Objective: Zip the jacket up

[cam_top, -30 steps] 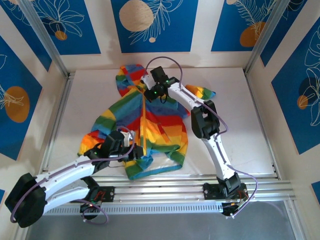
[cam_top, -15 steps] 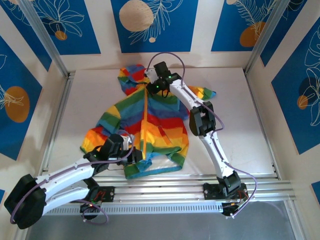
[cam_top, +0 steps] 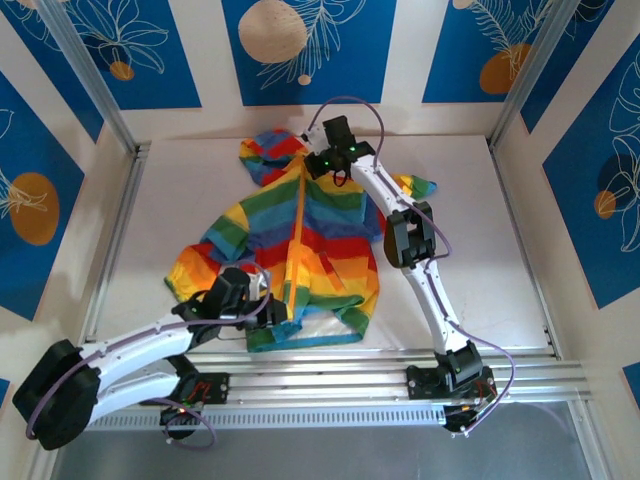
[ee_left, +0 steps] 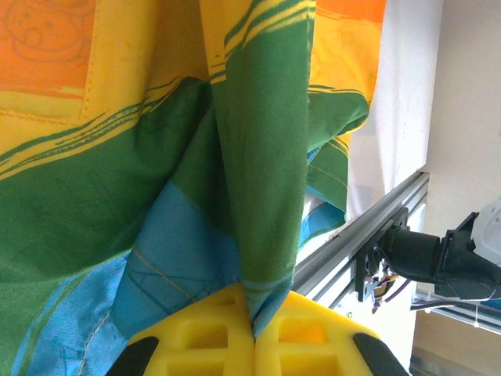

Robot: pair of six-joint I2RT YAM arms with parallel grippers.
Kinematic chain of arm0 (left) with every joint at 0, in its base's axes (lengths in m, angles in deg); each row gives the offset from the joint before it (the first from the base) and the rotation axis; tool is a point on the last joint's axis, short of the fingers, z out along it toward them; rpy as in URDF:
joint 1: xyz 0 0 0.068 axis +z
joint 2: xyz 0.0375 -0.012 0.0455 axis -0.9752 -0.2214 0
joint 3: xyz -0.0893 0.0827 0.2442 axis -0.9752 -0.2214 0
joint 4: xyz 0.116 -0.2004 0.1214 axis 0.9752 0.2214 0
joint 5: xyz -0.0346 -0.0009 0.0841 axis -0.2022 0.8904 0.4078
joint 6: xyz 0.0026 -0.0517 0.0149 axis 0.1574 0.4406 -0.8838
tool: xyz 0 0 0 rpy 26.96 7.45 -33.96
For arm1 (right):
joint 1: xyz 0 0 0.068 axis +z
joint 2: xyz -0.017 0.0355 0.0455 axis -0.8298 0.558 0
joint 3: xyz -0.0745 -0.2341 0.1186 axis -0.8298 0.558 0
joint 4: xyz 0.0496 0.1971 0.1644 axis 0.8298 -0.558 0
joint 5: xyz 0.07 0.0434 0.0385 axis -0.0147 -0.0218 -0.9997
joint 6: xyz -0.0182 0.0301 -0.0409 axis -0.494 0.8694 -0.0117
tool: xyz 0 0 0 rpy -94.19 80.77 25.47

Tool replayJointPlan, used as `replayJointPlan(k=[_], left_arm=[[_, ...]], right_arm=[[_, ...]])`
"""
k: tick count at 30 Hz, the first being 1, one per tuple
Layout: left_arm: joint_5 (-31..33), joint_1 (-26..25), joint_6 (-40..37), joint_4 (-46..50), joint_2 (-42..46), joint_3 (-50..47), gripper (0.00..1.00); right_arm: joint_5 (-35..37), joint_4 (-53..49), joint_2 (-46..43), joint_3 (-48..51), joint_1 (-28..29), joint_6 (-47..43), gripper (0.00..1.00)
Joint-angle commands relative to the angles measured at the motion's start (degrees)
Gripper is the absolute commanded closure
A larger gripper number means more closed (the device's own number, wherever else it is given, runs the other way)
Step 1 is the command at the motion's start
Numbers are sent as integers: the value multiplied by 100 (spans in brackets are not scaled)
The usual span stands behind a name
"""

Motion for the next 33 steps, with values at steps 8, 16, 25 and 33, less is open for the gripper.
replayJointPlan(k=[8,16,25,33], left_arm=[[-432,-73,94,-749,-1062,2,100],[-804,-40,92,-1626,-2170,387,100],[-718,59,-363,-1092,-2200,634,100],[-379,254,-1039,119,-1448,851,51]], right_arm=[[182,920,372,-682,-339,156,100],[145,1120,474,-802,-487,97,100],[480,954,344,-1009,-431,-68,77],[640,545,-325,-648,-257,-454,56]])
